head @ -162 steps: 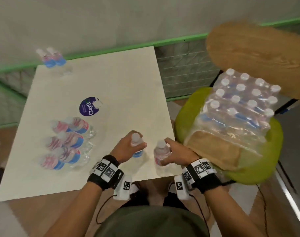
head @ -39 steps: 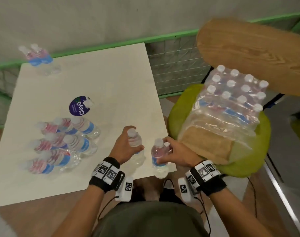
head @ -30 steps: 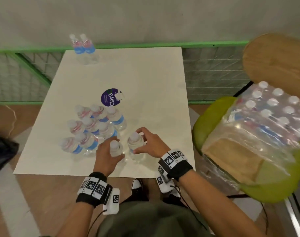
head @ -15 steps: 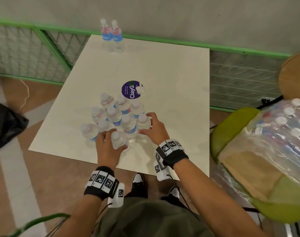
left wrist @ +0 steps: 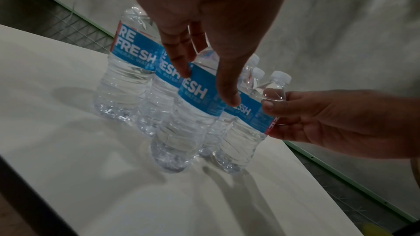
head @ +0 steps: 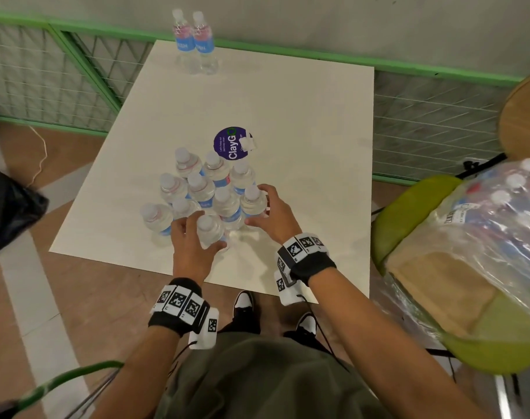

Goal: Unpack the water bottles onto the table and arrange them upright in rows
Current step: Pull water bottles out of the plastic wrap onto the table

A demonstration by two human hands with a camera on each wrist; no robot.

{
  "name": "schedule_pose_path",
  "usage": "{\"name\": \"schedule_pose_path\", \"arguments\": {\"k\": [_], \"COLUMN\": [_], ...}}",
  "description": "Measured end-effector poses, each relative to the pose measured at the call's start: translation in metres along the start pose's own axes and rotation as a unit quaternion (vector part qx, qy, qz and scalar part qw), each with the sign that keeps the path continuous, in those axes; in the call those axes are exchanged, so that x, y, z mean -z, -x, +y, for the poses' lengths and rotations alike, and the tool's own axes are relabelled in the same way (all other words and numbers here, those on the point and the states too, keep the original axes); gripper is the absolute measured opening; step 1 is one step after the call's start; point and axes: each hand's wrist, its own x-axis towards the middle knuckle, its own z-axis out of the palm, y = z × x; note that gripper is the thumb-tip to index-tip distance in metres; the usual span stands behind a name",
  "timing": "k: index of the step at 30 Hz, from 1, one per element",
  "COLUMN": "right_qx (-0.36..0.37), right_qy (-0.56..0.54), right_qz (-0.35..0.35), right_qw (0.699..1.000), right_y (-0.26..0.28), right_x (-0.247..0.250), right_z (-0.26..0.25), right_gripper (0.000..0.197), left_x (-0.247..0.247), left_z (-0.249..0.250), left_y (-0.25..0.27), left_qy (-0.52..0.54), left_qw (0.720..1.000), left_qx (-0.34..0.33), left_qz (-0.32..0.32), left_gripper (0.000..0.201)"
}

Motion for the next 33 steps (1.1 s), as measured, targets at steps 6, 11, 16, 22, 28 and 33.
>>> {"name": "schedule_pose_path", "arguments": {"k": [6, 11, 16, 22, 28, 33], "right_qx": [-0.038, -0.122, -0.23, -0.396, -0.395, -0.429], "right_qy": [0.01, -0.057, -0.036, 0.348, 0.271, 0.182], "right_qz": [-0.016, -0.009, 0.234, 0.076, 0.106, 0.142], "right_qw": [0.999, 0.991, 0.944, 0.847, 0.871, 0.874], "right_y": [0.036, 0.112, 0.172, 0.239, 0.224, 0.213], "right_x": [0.024, 0.083, 0.188, 0.264, 0.3, 0.307], "right_z": [0.016, 0.073, 0.132, 0.123, 0.135, 0.162], "right_gripper": [0.069, 0.026, 0.016, 0.033, 0.032, 0.017], "left_x": [0.007, -0.006, -0.066, -0.203, -0.282, -0.304], "left_z": [0.011, 0.052, 0.133, 0.213, 0.282, 0.303], "left_y": [0.018, 0.033, 0.047, 0.081, 0.101, 0.1], "left_qy": [-0.03, -0.067, -0.036, -0.096, -0.233, -0.293], "left_qw": [0.997, 0.978, 0.954, 0.771, 0.722, 0.738], "left_qx": [-0.007, -0.142, -0.267, -0.39, -0.372, -0.344], "left_qz": [0.073, 0.135, -0.131, -0.495, -0.534, -0.502], "left_gripper": [0.089, 0.049, 0.009, 0.018, 0.046, 0.042]}}
